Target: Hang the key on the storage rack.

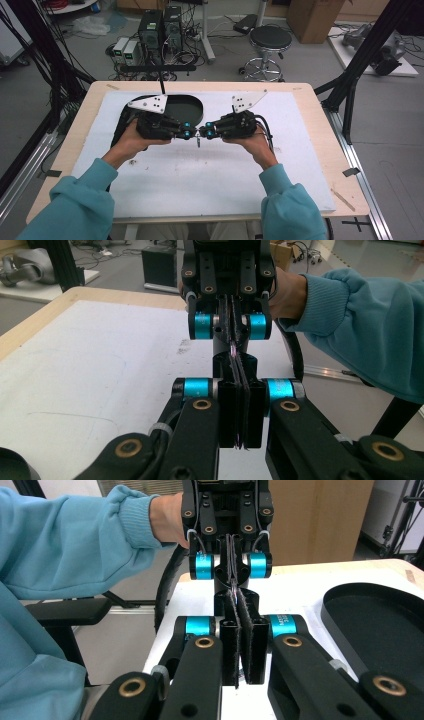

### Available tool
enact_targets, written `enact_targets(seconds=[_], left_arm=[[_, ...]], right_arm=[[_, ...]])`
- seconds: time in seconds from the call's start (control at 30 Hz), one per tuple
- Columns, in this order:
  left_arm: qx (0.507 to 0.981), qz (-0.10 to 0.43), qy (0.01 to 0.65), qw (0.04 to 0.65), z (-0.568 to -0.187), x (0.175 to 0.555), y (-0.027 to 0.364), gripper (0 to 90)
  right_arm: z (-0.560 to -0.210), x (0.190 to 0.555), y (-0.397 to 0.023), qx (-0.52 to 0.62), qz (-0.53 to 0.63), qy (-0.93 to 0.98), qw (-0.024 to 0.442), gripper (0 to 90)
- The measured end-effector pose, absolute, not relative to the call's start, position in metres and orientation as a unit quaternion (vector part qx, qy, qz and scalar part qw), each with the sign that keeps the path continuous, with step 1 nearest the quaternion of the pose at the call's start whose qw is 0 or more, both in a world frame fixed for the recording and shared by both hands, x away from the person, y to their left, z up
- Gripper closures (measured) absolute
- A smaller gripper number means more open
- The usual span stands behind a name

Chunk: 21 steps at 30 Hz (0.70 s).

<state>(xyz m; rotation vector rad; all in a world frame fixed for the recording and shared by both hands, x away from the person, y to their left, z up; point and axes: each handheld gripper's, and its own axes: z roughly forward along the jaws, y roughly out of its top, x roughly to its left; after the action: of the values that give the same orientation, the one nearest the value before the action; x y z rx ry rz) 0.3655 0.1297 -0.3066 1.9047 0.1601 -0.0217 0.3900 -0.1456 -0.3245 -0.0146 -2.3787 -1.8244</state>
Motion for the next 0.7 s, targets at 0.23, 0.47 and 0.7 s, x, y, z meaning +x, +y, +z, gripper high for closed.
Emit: enact_targets(seconds=[0.23, 0.47, 0.7], left_arm=[[0.822, 0.001, 0.071, 0.566, -0.307, 0.363, 0.127, 88.5], [0.821, 0.023, 0.081, 0.564, -0.304, 0.366, 0.135, 88.5], [0.824, 0.057, 0.104, 0.554, -0.292, 0.379, 0.154, 88.5]], right_arm=[[-0.323, 0.387, -0.144, -0.010, -0.612, -0.790, 0.042, 57.3], [-0.327, 0.380, -0.154, -0.092, -0.595, -0.797, -0.043, 1.1], [-0.333, 0.365, -0.191, -0.145, -0.594, -0.784, -0.104, 0.7]])
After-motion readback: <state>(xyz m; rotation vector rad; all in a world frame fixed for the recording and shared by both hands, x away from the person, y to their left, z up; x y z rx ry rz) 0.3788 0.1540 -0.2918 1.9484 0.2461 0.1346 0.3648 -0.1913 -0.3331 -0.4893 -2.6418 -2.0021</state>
